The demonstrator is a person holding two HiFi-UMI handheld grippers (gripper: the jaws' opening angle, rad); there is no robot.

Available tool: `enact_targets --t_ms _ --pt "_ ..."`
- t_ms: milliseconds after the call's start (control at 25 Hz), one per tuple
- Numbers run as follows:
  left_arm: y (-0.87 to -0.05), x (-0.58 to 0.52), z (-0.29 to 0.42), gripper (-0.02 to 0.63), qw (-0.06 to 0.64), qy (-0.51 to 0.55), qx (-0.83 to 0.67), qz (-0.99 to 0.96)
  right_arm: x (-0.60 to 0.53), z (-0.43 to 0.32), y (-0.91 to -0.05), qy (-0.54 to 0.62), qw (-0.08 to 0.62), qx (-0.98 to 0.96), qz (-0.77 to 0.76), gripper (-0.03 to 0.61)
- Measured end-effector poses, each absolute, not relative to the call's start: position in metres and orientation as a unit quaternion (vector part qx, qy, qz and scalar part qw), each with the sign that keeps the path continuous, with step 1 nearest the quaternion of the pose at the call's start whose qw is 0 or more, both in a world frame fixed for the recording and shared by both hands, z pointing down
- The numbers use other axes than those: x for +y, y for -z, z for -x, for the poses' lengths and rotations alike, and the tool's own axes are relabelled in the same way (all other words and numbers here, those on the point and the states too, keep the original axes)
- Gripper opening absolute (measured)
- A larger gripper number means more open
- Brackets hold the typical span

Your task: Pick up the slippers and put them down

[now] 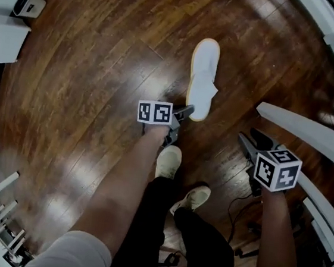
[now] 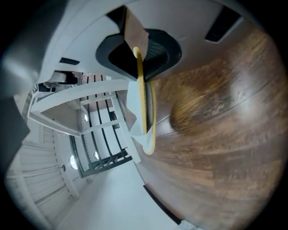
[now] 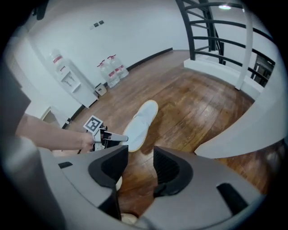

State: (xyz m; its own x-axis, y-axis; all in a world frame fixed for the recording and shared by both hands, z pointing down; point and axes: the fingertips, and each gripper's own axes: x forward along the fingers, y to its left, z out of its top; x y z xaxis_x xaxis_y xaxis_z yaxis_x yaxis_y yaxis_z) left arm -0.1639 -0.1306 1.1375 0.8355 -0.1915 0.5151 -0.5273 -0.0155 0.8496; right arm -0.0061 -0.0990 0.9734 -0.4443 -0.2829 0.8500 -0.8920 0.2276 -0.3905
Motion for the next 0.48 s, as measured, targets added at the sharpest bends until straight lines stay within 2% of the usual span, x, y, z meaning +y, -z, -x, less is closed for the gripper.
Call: enact_targets --t_ms 120,280,360,400,480 --pt "-1.208 -0.121 0.173 0.031 0.664 -0.133 -0.277 -0.681 -0.088 -0.001 -1.024 -0.475 0.331 -0.707 -0.407 0.202" --pt "-1.244 -0.114 0.180 0.048 0.663 -0.141 -0.292 -0.675 -0.082 -0.008 -1.051 -0.476 0.344 -0.704 -0.398 0.202" --pt "-1.248 -0.110 0.186 0.287 0.660 -0.169 -0.297 -0.669 -0.082 -0.004 -1.046 -0.476 0.346 -0.707 -0.392 0.202" --pt "-1.245 -0.109 0.191 0.308 0.659 -0.182 -0.299 -0.666 -0.083 -0.001 -1.040 -0.475 0.345 -0.709 -0.390 0.202" --pt "-1.226 -0.108 0.203 0.308 0.645 -0.209 -0.307 -0.667 -0.083 0.004 -1.021 -0.476 0.343 -0.712 -0.386 0.202"
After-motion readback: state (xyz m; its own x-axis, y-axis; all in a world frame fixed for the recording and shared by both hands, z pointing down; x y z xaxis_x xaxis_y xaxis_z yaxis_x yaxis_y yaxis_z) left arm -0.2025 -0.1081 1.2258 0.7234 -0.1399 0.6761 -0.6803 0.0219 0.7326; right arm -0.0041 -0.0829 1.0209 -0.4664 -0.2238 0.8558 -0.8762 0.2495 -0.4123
